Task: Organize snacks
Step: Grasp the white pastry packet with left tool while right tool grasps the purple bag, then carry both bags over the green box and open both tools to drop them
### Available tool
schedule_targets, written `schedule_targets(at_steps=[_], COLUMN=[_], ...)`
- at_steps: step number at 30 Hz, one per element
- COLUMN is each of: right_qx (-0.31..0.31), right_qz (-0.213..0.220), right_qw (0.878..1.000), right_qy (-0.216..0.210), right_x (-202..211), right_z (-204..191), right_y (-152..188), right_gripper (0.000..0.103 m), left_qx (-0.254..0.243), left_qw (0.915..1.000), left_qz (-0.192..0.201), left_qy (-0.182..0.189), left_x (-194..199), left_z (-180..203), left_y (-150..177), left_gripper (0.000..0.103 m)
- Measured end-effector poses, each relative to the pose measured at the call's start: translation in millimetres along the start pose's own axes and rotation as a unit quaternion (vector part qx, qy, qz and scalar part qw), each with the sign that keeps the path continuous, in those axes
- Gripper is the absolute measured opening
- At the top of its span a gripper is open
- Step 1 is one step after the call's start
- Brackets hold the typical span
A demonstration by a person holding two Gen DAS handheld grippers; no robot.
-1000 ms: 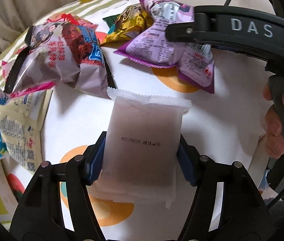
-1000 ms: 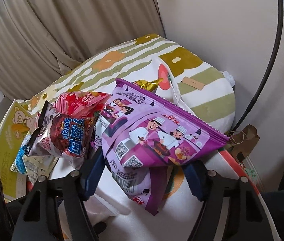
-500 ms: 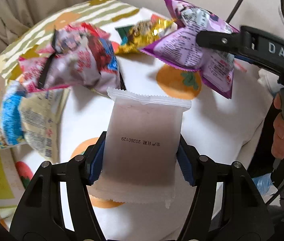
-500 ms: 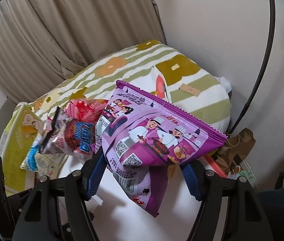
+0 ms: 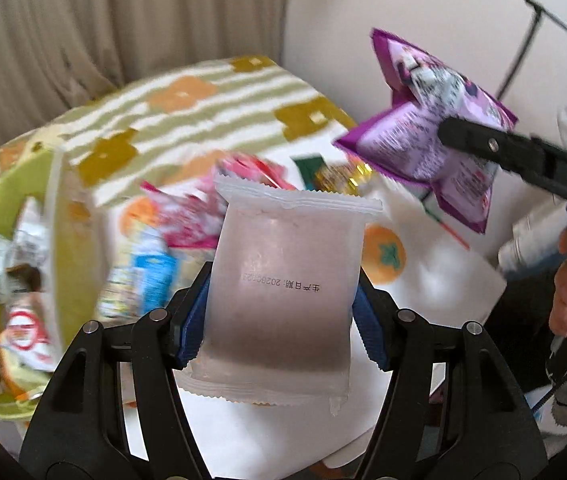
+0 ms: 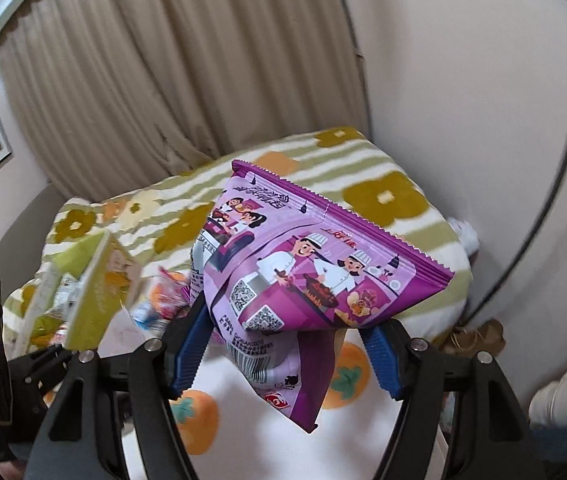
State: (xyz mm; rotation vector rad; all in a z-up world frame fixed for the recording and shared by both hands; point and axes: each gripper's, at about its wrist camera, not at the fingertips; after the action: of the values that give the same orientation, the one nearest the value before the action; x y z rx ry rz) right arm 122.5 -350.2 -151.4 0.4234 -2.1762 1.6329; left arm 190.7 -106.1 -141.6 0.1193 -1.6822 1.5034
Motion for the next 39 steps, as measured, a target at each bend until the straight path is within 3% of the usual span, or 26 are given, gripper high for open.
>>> schedule_targets(at_steps=[10,14,20,25,30,31,34,39], right_qx=[0.047,0.061,0.082,0.097,0.096,0.094,0.088,0.092], right_qz=[0.014,0.008,-0.014,-0.052,-0.071,-0.073,-0.077,-0.088], right_qw=[0.993,0.986,0.976,0.970,0.973,0.974,0.978,0.979], right_qy=[-0.110,-0.156,-0.200,-0.216,-0.197,-0.191,-0.174,-0.159], right_x=[-9.5,-19.2,-43.0,-62.3,-78.6,-78.3,-79.1,-83.6], right_z=[-98.6,-152.3,-223.8,-269.5,-298.9,-300.3,-308.9,-321.2], right_y=[-31.6,-31.4,-18.0,1.1,18.8,21.6,29.0,35.9], right_gripper=[0.066,0.066,0.066,0.066,0.066,0.066,0.066,0.066], left_qx=[0.059,0.083,0.115,0.135,0.141,0.140,0.122,0.123], left_qw=[0.9915,0.9845,0.9743,0.9695,0.9718,0.9730,0.9763,0.9783], left_qz=[0.038,0.039,0.009,-0.026,-0.051,-0.054,-0.051,-0.040], left_qy=[-0.110,-0.149,-0.194,-0.203,-0.182,-0.175,-0.171,-0.161], left_x=[66.9,89.2,103.8,95.8,84.8,84.1,84.6,89.3], left_z=[-113.6,-165.3,-242.9,-287.3,-308.3,-309.5,-310.0,-312.5], left_y=[-27.4,-20.1,8.6,38.2,60.9,64.5,69.3,72.0], left_gripper=[0.060,0.060,0.060,0.061,0.062,0.066,0.101,0.102])
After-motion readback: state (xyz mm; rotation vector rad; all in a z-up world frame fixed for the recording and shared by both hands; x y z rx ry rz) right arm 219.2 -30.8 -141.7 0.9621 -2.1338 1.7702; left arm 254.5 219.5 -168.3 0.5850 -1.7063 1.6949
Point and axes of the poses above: each gripper's, at about its wrist camera, not at the fingertips, and x roughly against the way its jaws point, z to its right, y to its underside, and after that the axes turned 12 degrees about z, right-handed
